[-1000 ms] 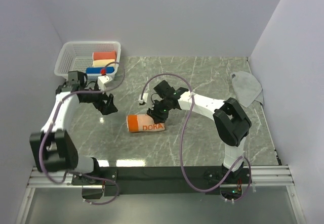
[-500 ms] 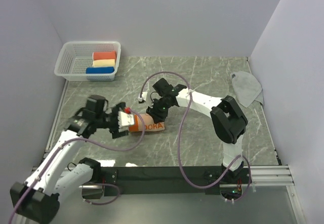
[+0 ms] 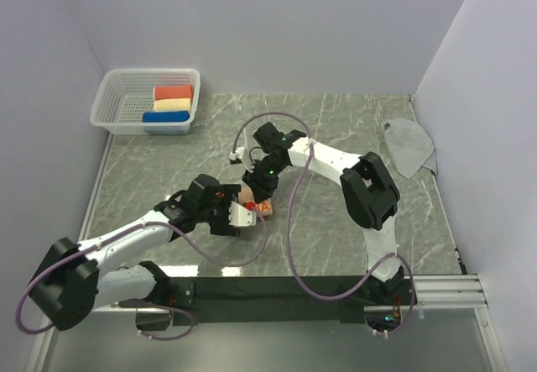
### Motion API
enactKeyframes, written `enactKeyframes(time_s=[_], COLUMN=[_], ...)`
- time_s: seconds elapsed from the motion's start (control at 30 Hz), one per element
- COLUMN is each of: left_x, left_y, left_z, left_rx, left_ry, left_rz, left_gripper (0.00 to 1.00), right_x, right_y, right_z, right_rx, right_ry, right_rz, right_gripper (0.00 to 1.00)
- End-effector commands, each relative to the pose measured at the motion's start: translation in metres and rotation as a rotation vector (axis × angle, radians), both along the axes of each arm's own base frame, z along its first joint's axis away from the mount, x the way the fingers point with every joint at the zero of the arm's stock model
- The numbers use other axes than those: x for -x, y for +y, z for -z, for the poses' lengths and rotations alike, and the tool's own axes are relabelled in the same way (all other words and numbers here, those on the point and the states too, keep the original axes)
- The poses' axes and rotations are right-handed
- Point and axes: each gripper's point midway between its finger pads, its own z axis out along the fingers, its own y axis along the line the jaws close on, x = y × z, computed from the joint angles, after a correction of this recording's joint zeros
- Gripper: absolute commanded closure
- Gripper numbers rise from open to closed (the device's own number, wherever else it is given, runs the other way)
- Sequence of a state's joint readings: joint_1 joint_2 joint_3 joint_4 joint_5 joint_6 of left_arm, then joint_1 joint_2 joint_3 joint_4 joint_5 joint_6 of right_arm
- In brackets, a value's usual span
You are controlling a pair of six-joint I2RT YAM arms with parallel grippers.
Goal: Roll the towels
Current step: Place the rolled towel into the container
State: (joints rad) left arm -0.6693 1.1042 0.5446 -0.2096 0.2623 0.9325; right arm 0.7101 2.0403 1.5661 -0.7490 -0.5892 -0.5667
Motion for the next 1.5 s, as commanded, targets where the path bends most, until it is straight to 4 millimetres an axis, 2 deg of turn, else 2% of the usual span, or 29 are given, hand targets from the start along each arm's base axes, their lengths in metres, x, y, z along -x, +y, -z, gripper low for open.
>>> enactKeyframes(time_s=[0.0, 0.07, 0.17, 0.3, 0.33, 0.37, 0.4, 0.43, 0.5, 0.63, 0.77, 0.87, 0.9, 0.93, 1.0, 1.07, 1.1, 1.17, 1.2, 1.23, 1.27, 1.3, 1.33, 1.37, 1.4, 1.43, 1.47], left_x=[-0.031, -0.038, -0.040, -0.035, -0.033, -0.036, -0.032, -0.033, -0.033, -0.041, -0.040, -0.036, -0.033, -0.037, -0.030, -0.033, -0.028, -0.028, -0.023, -0.022, -0.023, -0.021, -0.019, -0.022, -0.022, -0.026, -0.035], left_y=[-0.013, -0.016, -0.019, -0.022, -0.023, -0.025, -0.022, -0.022, -0.017, -0.009, -0.002, -0.001, 0.000, -0.004, 0.000, 0.000, 0.003, 0.006, 0.010, 0.010, 0.013, 0.013, 0.013, 0.016, 0.014, 0.013, 0.020], left_z=[-0.012, -0.012, -0.002, 0.014, 0.021, 0.019, 0.026, 0.030, 0.038, 0.037, 0.042, 0.048, 0.054, 0.050, 0.061, 0.058, 0.064, 0.064, 0.064, 0.062, 0.059, 0.053, 0.047, 0.041, 0.034, 0.020, 0.012], left_rx=[0.040, 0.050, 0.035, -0.002, -0.019, -0.012, -0.037, -0.053, -0.069, -0.062, -0.073, -0.087, -0.101, -0.095, -0.124, -0.120, -0.136, -0.134, -0.142, -0.129, -0.119, -0.098, -0.074, -0.051, -0.014, 0.022, 0.059], left_ry=[-0.136, -0.160, -0.146, -0.084, -0.061, -0.058, -0.020, -0.003, 0.036, 0.078, 0.108, 0.143, 0.175, 0.183, 0.267, 0.302, 0.336, 0.371, 0.400, 0.428, 0.448, 0.469, 0.519, 0.546, 0.587, 0.640, 0.668], left_rz=[-0.029, -0.036, -0.023, 0.026, 0.041, 0.047, 0.054, 0.059, 0.055, 0.037, 0.054, 0.073, 0.074, 0.074, 0.062, 0.044, 0.036, 0.001, -0.013, -0.045, -0.073, -0.095, -0.146, -0.194, -0.222, -0.284, -0.343], left_gripper=[0.03, 0.02, 0.03, 0.10, 0.12, 0.14, 0.17, 0.18, 0.17, 0.14, 0.15, 0.24, 0.33, 0.37, 0.45, 0.46, 0.52, 0.61, 0.70, 0.74, 0.79, 0.87, 0.91, 0.96, 0.99, 0.99, 0.99], right_x=[0.031, 0.032, 0.031, 0.028, 0.028, 0.025, 0.020, 0.020, 0.012, 0.002, -0.011, -0.017, -0.018, -0.019, -0.024, -0.030, -0.034, -0.046, -0.055, -0.060, -0.070, -0.079, -0.086, -0.089, -0.100, -0.102, -0.103], right_y=[-0.028, -0.029, -0.029, -0.025, -0.026, -0.026, -0.025, -0.025, -0.024, -0.025, -0.021, -0.020, -0.019, -0.019, -0.017, -0.016, -0.016, -0.022, -0.023, -0.026, -0.039, -0.043, -0.052, -0.059, -0.076, -0.083, -0.090], right_z=[0.038, 0.041, 0.041, 0.037, 0.042, 0.040, 0.036, 0.040, 0.037, 0.046, 0.046, 0.049, 0.050, 0.049, 0.047, 0.044, 0.043, 0.033, 0.019, 0.010, 0.001, -0.022, -0.032, -0.042, -0.064, -0.075, -0.083], right_rx=[0.155, 0.160, 0.160, 0.147, 0.151, 0.136, 0.128, 0.132, 0.116, 0.132, 0.133, 0.143, 0.142, 0.137, 0.126, 0.120, 0.117, 0.108, 0.081, 0.062, 0.044, -0.004, -0.023, -0.036, -0.073, -0.091, -0.105], right_ry=[0.188, 0.203, 0.221, 0.282, 0.311, 0.333, 0.345, 0.370, 0.395, 0.417, 0.407, 0.412, 0.409, 0.412, 0.403, 0.396, 0.390, 0.373, 0.348, 0.338, 0.347, 0.301, 0.288, 0.284, 0.251, 0.242, 0.239], right_rz=[-0.004, -0.007, -0.016, -0.011, -0.006, 0.005, 0.013, 0.019, 0.044, 0.078, 0.114, 0.135, 0.137, 0.144, 0.158, 0.185, 0.196, 0.253, 0.276, 0.300, 0.361, 0.386, 0.415, 0.446, 0.490, 0.510, 0.527], right_gripper=[0.56, 0.56, 0.56, 0.57, 0.57, 0.57, 0.57, 0.57, 0.57, 0.57, 0.57, 0.57, 0.57, 0.57, 0.57, 0.56, 0.55, 0.51, 0.49, 0.46, 0.44, 0.43, 0.30, 0.29, 0.28, 0.27, 0.16])
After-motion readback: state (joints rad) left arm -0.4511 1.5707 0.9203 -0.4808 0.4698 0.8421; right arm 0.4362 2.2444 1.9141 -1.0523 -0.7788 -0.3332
